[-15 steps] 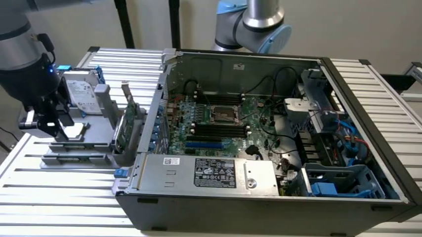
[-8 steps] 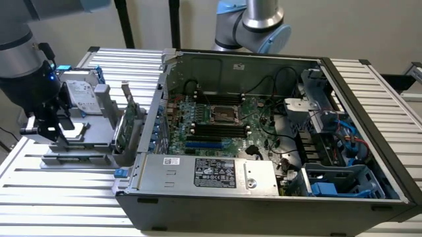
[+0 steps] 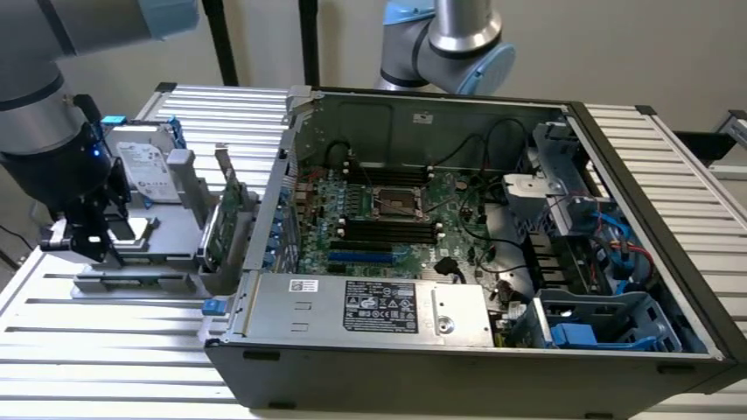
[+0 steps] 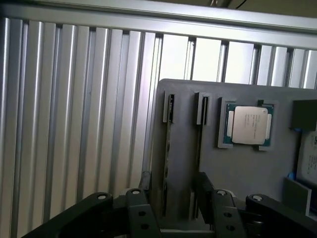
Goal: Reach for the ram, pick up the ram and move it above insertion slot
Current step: 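Pick up the ram and move it above insertion slot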
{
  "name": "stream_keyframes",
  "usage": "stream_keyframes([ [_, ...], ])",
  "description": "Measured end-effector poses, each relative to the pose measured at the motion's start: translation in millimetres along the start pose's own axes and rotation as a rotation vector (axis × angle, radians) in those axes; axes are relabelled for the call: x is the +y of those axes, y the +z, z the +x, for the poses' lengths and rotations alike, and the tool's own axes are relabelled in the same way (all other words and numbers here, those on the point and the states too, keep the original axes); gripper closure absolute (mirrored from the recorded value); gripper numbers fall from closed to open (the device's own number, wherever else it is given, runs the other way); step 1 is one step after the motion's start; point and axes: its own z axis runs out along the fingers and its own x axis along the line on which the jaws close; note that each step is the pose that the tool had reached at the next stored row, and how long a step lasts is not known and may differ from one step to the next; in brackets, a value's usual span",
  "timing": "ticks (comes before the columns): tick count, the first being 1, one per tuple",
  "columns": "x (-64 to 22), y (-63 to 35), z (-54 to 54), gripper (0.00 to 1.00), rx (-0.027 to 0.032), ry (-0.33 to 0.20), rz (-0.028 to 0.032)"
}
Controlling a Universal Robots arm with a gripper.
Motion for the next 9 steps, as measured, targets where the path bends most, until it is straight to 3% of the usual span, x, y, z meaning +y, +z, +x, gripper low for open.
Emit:
stream_keyframes([
  [9,0.1,16.2,3.8,0.52,0.0,0.0,-0.0001],
])
